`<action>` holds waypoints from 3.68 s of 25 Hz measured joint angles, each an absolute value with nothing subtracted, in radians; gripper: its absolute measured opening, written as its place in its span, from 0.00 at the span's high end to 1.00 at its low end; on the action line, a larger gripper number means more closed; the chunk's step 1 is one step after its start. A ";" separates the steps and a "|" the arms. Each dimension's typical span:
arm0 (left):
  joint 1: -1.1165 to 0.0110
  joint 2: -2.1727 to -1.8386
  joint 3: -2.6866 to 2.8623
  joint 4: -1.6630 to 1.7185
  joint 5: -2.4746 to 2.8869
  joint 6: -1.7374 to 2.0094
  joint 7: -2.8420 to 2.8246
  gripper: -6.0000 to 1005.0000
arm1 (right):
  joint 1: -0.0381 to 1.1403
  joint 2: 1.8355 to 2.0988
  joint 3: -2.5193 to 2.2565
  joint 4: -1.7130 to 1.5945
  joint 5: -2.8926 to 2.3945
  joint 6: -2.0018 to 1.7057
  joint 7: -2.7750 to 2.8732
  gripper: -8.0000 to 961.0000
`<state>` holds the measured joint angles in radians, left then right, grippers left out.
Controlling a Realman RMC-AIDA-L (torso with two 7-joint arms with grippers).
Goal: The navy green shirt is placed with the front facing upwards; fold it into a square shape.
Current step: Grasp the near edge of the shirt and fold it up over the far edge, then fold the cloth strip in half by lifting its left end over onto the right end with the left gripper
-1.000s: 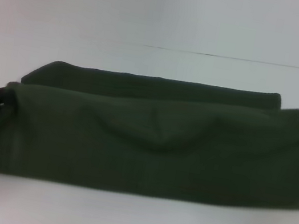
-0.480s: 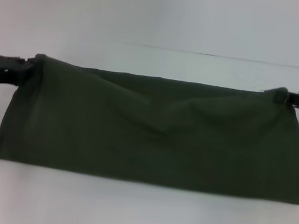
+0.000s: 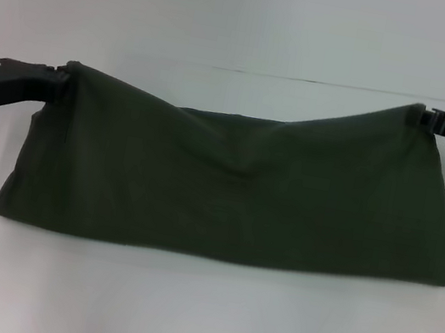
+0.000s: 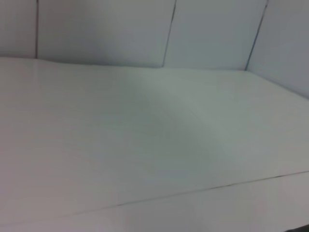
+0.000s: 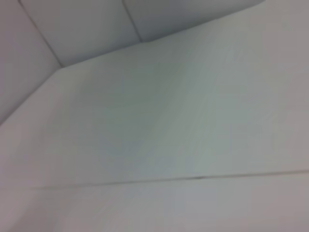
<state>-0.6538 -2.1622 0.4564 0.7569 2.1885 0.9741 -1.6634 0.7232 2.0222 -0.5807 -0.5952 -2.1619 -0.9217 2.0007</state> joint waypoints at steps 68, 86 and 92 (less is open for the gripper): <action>-0.428 -2.120 0.307 0.862 2.085 1.468 -1.692 0.21 | 0.433 2.082 -0.606 -0.695 -1.836 -1.525 1.357 0.19; -0.470 -2.123 0.428 0.962 2.504 1.395 -1.971 0.21 | 0.430 2.089 -0.693 -0.739 -2.040 -1.795 1.254 0.19; -0.469 -2.133 0.458 0.956 2.527 1.345 -1.992 0.20 | 0.436 2.091 -0.699 -0.738 -2.040 -1.788 1.257 0.20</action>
<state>-0.4693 -2.1329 0.4583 0.9561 2.5271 1.3453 -1.9916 0.4363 2.0908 -0.6985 -0.7376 -2.0403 -1.7882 1.2567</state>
